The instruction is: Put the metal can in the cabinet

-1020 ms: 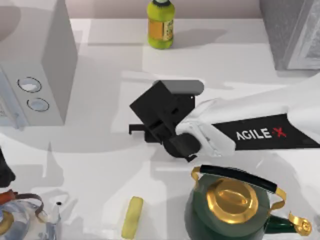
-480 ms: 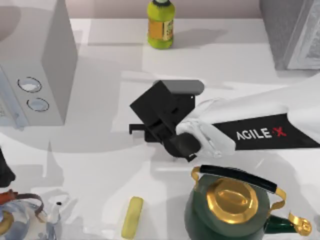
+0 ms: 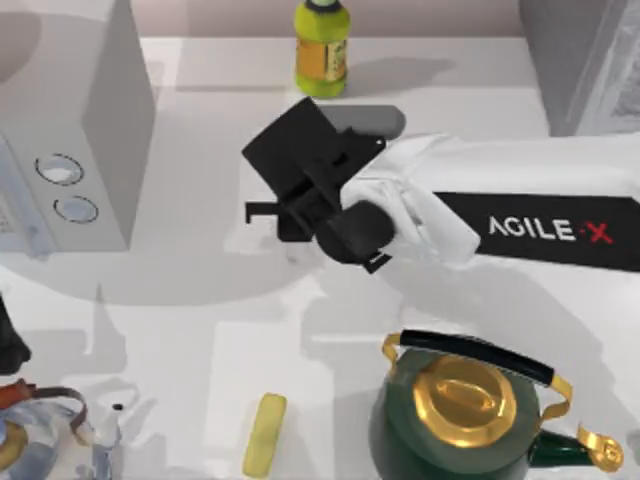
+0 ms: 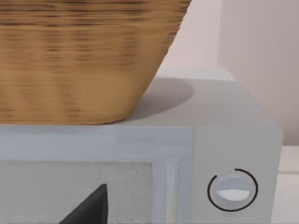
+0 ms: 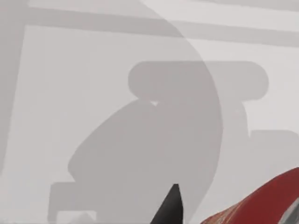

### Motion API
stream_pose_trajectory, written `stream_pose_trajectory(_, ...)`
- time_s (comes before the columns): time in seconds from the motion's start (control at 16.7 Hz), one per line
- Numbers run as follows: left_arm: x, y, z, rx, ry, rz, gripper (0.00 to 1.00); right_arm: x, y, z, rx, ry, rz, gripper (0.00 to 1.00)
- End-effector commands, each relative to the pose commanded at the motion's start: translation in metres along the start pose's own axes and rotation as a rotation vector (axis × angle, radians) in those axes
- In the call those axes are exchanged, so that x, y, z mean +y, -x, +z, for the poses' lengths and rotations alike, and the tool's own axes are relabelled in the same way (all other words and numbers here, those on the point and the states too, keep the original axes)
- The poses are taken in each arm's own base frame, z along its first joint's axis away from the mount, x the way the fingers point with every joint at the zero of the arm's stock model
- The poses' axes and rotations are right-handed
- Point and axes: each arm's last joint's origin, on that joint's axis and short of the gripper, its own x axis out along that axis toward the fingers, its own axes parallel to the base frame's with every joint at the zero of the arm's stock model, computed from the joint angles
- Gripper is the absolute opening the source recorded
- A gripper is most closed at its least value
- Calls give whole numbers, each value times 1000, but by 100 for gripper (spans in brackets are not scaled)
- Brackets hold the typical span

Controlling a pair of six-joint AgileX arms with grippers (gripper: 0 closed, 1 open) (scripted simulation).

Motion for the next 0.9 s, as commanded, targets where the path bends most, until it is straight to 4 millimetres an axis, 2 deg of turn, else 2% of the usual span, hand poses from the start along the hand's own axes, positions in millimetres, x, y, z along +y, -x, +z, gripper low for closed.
stream_pose_trajectory(0.3, 0, 0, 0, 0, 0, 0, 100, -4, 53, 46, 18, 17, -7, 0)
stream_pose_trajectory(0.42, 0, 0, 0, 0, 0, 0, 100, -7, 67, 57, 8, 8, 3, 0)
stream_pose_trajectory(0.72, 0, 0, 0, 0, 0, 0, 100, -6, 68, 57, 7, 7, 5, 0)
stream_pose_trajectory(0.9, 0, 0, 0, 0, 0, 0, 100, -22, 70, 64, 0, -12, 4, 0)
